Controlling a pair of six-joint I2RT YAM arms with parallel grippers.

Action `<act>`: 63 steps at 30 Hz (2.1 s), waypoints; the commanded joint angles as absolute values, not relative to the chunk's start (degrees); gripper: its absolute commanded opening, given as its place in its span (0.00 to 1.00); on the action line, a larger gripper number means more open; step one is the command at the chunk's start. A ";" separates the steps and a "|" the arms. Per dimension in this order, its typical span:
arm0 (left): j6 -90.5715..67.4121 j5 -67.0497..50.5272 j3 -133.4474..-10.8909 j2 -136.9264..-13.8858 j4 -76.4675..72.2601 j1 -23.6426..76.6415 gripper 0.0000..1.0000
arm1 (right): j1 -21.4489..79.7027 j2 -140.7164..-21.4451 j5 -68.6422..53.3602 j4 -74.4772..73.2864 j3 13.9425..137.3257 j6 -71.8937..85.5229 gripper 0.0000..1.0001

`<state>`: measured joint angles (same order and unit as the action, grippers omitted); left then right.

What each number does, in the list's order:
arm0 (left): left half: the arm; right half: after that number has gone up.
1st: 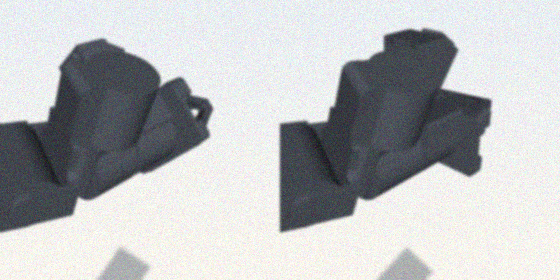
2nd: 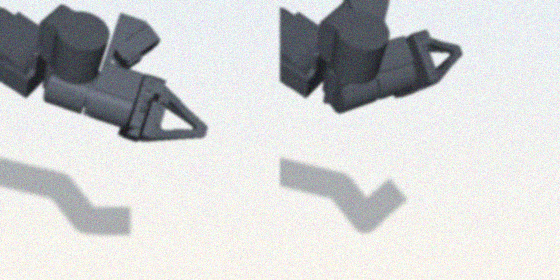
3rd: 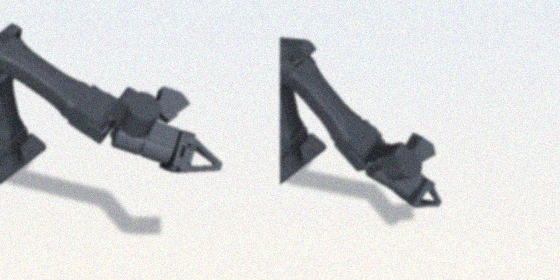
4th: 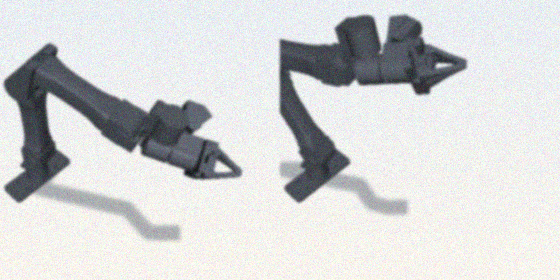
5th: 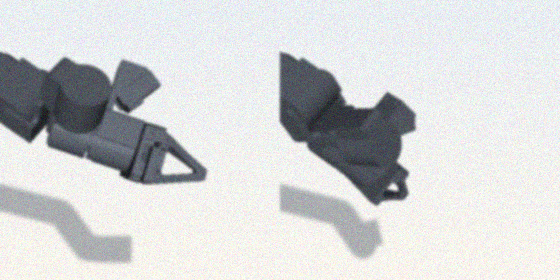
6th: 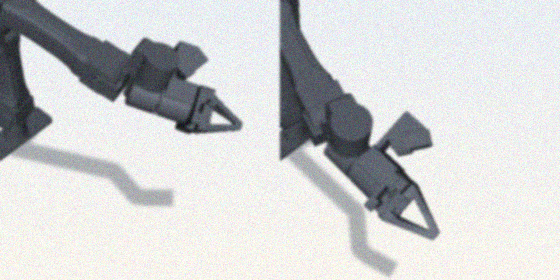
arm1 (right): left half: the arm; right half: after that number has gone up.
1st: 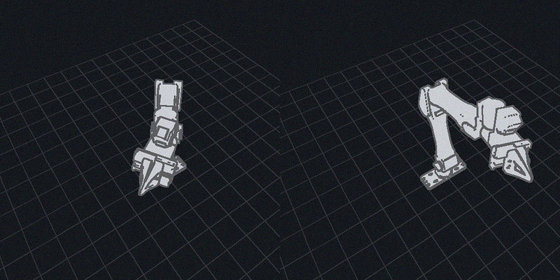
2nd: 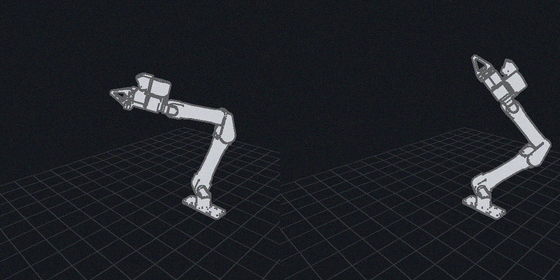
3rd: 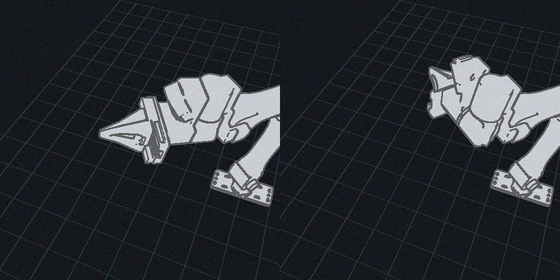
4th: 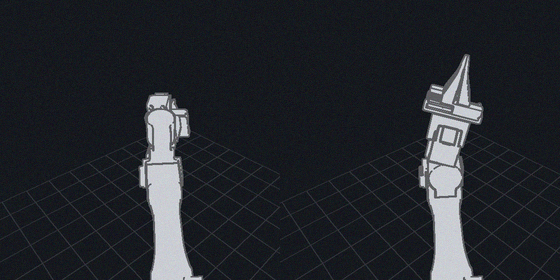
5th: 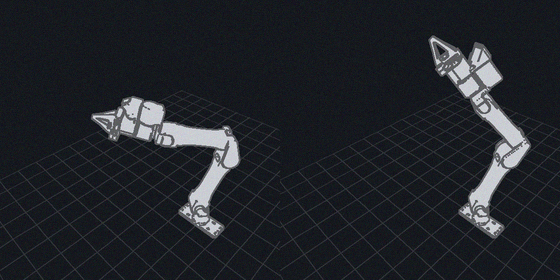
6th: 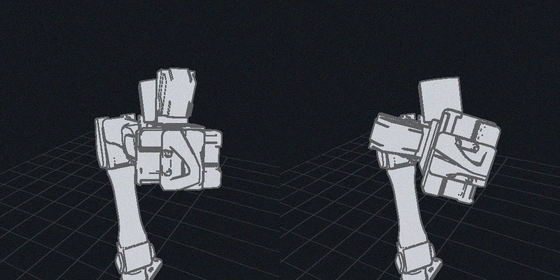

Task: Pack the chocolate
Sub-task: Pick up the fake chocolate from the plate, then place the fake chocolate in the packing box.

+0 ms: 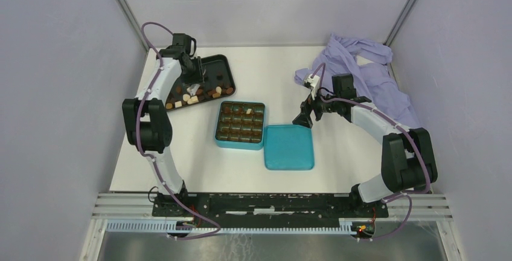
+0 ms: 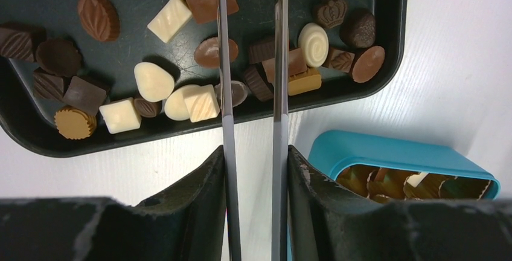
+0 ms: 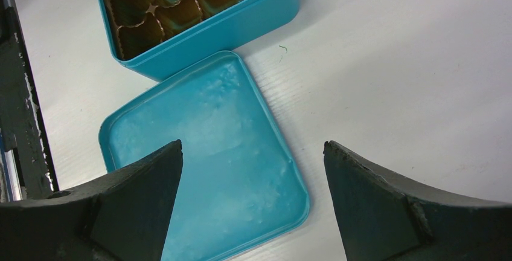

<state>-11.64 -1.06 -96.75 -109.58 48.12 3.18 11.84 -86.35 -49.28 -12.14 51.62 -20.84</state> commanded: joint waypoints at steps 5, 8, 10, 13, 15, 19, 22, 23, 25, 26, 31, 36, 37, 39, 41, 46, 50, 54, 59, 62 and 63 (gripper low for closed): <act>-6.59 1.24 -101.77 -111.30 48.04 3.08 0.45 | 11.75 -87.01 -50.80 -11.39 52.73 -20.66 0.93; -6.43 1.32 -103.17 -112.10 48.42 3.08 0.46 | 11.74 -87.10 -50.98 -11.43 52.65 -20.61 0.93; -6.19 1.47 -103.88 -112.64 48.66 3.09 0.46 | 11.76 -87.12 -51.06 -11.32 52.65 -20.48 0.92; -5.83 1.91 -104.59 -113.55 49.06 3.08 0.47 | 11.76 -87.01 -51.06 -11.34 52.65 -20.43 0.93; -5.38 2.22 -104.96 -114.07 49.34 3.15 0.47 | 11.70 -87.01 -51.06 -11.30 52.65 -20.39 0.93; -4.85 2.56 -105.34 -114.94 49.75 3.07 0.48 | 11.76 -87.02 -51.06 -11.34 52.65 -20.39 0.92; -4.66 2.43 -105.32 -115.38 49.79 3.08 0.48 | 11.76 -87.10 -51.05 -11.34 52.67 -20.39 0.93; -4.58 2.31 -105.33 -115.44 49.83 3.03 0.48 | 11.80 -87.10 -51.06 -11.29 52.71 -20.31 0.93; -4.56 2.05 -105.29 -115.64 49.90 3.08 0.48 | 11.75 -87.10 -51.06 -11.34 52.68 -20.30 0.92; -4.55 1.98 -105.30 -115.73 49.97 3.11 0.48 | 11.75 -87.10 -51.06 -11.37 52.66 -20.30 0.93; -4.43 1.76 -105.28 -116.01 50.31 3.04 0.48 | 11.73 -86.99 -50.98 -11.32 52.51 -20.39 0.93; -4.45 1.51 -105.30 -116.20 50.64 3.01 0.47 | 11.74 -86.89 -50.98 -11.34 52.47 -20.39 0.93; -4.44 1.38 -105.29 -116.16 50.67 3.06 0.47 | 11.76 -86.84 -50.98 -11.38 52.47 -20.39 0.92; -4.56 0.90 -105.29 -115.99 50.63 3.07 0.43 | 11.77 -86.84 -50.98 -11.25 52.47 -20.39 0.92; -4.80 0.35 -105.42 -115.62 50.71 3.03 0.37 | 11.75 -86.75 -50.98 -11.32 52.47 -20.39 0.93; -5.61 0.26 -105.87 -114.20 50.97 3.12 0.09 | 11.76 -86.76 -50.98 -11.21 52.42 -20.31 0.93; -6.26 0.35 -106.04 -112.46 51.06 3.06 0.02 | 11.74 -86.62 -50.98 -11.18 52.38 -20.30 0.93; -7.21 0.26 -105.32 -109.48 51.11 3.06 0.02 | 11.76 -86.40 -51.01 -11.09 52.29 -20.30 0.92; -9.11 -4.00 -101.33 -105.16 49.95 3.08 0.02 | 11.74 -86.20 -50.98 -10.99 52.21 -20.22 0.93; -10.46 -6.87 -97.01 -101.42 48.10 3.08 0.02 | 11.69 -86.04 -50.98 -10.92 52.08 -20.21 0.93; -10.88 -8.05 -95.38 -99.96 47.18 3.08 0.02 | 11.77 -86.06 -50.98 -10.90 52.03 -20.21 0.93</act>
